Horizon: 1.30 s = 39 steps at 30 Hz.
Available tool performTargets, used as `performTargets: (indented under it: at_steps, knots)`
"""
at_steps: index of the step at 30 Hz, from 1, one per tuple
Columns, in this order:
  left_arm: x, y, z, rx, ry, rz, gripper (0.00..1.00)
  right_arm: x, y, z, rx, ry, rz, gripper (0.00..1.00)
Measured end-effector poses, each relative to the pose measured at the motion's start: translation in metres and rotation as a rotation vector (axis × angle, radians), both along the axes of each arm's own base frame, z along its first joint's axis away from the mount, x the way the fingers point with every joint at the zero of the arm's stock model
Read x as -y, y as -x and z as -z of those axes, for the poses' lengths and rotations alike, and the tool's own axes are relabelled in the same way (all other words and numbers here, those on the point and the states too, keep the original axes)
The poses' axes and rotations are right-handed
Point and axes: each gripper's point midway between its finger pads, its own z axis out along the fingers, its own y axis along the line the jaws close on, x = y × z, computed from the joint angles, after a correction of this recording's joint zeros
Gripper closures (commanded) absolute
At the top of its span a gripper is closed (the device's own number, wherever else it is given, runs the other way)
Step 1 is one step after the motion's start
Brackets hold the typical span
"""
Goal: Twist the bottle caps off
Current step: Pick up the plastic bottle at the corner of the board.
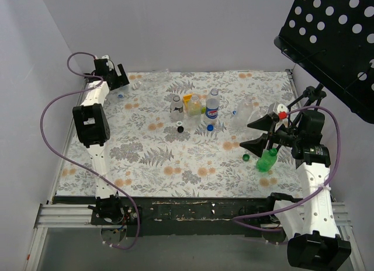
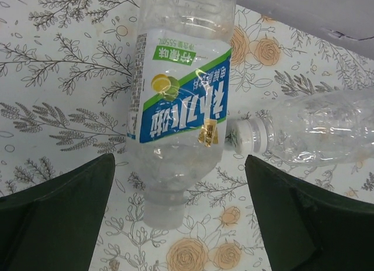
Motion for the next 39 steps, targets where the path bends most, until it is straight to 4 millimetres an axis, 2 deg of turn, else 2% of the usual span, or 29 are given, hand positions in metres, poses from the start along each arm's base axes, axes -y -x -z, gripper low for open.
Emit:
performTargets:
  at_steps: [3, 9, 16, 19, 21, 23, 25, 29, 32, 34, 37, 39]
  knots:
    - [0.002, -0.006, 0.013, -0.009, -0.031, 0.017, 0.11, 0.0, 0.0, 0.001, -0.009, -0.003, 0.0, 0.05]
    - [0.006, -0.012, 0.052, -0.061, -0.111, 0.038, 0.16, -0.001, 0.001, 0.002, -0.025, -0.014, -0.008, 0.05]
    - [0.001, -0.021, 0.054, -0.052, -0.171, 0.004, 0.15, -0.002, 0.002, 0.011, -0.066, -0.024, -0.013, 0.04]
    - [-0.004, -0.023, 0.054, -0.049, -0.189, -0.018, 0.19, -0.002, 0.0, 0.014, -0.078, -0.025, -0.013, 0.05]
    - [-0.007, -0.022, 0.054, -0.052, -0.196, -0.028, 0.27, -0.001, -0.001, 0.015, -0.087, -0.026, -0.012, 0.05]
    - [-0.008, -0.022, 0.054, -0.053, -0.197, -0.035, 0.44, -0.001, -0.002, 0.016, -0.094, -0.027, -0.012, 0.05]
    - [-0.008, -0.022, 0.054, -0.053, -0.198, -0.039, 0.65, -0.001, -0.002, 0.017, -0.093, -0.026, -0.013, 0.05]
    - [-0.011, -0.023, 0.053, -0.047, -0.201, -0.046, 0.77, -0.001, -0.001, 0.017, -0.081, -0.02, -0.015, 0.04]
    - [-0.011, -0.014, 0.053, -0.058, -0.197, -0.046, 0.79, -0.001, 0.002, 0.019, -0.074, -0.015, -0.017, 0.04]
    - [-0.01, 0.003, 0.051, -0.085, -0.189, -0.045, 0.8, -0.001, 0.004, 0.02, -0.07, -0.012, -0.018, 0.04]
    - [-0.006, 0.027, 0.037, -0.103, -0.167, -0.043, 0.81, -0.001, 0.005, 0.02, -0.056, -0.006, -0.02, 0.04]
    - [0.0, 0.047, 0.019, -0.095, -0.14, -0.038, 0.82, -0.001, 0.006, 0.022, -0.055, -0.002, -0.024, 0.05]
